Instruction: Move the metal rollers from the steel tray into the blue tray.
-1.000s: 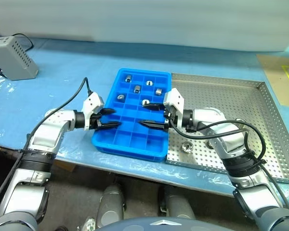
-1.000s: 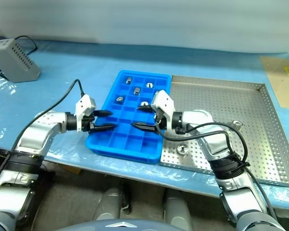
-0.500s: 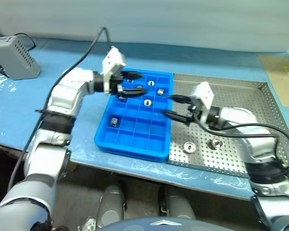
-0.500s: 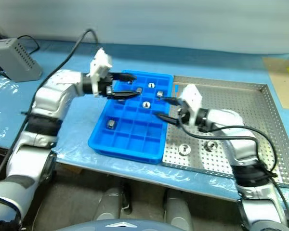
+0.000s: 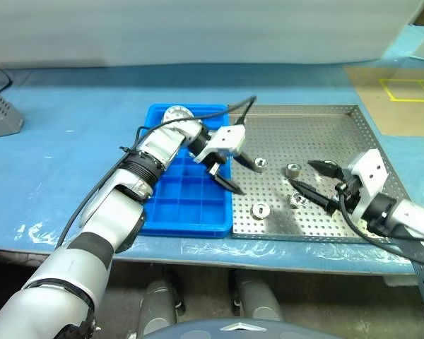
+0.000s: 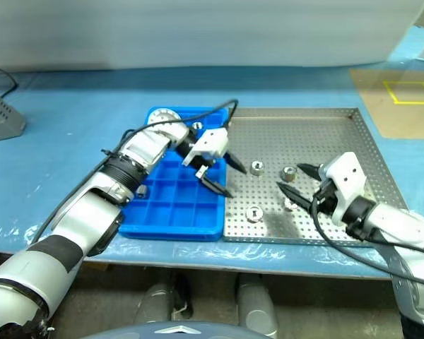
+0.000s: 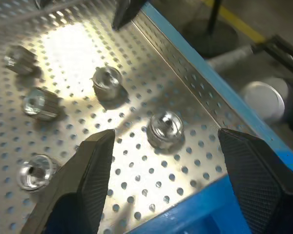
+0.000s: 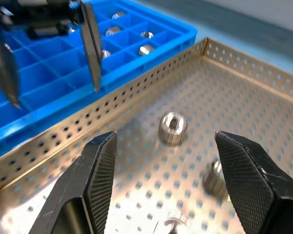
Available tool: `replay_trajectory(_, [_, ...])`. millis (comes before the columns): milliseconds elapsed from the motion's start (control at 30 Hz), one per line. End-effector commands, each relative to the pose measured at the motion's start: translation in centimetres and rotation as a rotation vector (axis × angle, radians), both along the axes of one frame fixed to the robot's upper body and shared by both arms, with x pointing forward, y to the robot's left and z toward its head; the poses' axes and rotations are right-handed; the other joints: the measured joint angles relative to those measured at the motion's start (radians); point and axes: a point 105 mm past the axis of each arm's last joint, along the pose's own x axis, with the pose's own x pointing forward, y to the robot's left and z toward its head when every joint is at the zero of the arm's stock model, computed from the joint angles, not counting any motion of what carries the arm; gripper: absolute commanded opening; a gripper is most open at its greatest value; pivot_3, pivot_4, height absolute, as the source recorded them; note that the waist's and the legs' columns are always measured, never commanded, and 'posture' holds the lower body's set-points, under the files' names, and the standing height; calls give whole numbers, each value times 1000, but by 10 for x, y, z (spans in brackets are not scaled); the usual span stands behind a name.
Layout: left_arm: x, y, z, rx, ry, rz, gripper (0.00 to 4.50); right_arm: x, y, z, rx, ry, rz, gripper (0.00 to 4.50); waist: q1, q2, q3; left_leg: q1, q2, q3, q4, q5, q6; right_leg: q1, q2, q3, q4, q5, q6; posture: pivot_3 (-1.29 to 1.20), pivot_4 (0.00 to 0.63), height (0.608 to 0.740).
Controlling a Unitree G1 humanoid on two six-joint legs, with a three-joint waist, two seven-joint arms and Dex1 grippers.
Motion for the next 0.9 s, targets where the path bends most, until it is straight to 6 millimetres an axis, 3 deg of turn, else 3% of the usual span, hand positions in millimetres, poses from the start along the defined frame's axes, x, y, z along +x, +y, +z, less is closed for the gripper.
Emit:
replay_trajectory(33, [-1, -4, -10, 62, -79, -79, 3571, -18, 5, 4, -3, -22, -23, 3302, -23, 0, 0, -1, 0, 0, 2, -1, 0, 0, 0, 0, 0, 0, 1, -825, 150, 740])
replay_trajectory(333, [-1, -30, -27, 59, -80, -49, 3571, -27, -7, -3, 0, -23, -155, 3302, -147, -1, 0, -2, -5, -4, 6, -6, 4, 10, -3, -3, -18, 2, 20, -876, 150, 740])
replay_trajectory(567, [2, -25, -35, 109, -110, -49, 3571, -31, -17, -7, -9, -15, -177, 3302, -226, -1, 0, -5, -8, -6, 7, -9, 11, 14, -7, -7, -25, 4, 22, -879, 150, 740])
replay_trajectory(900, [7, -17, -50, 172, -149, -20, 3571, -27, -12, -1, -5, -45, -183, 3302, -271, -1, 0, -7, -10, -11, 7, -10, 12, 16, -7, -11, -28, 4, 22, -887, 150, 740])
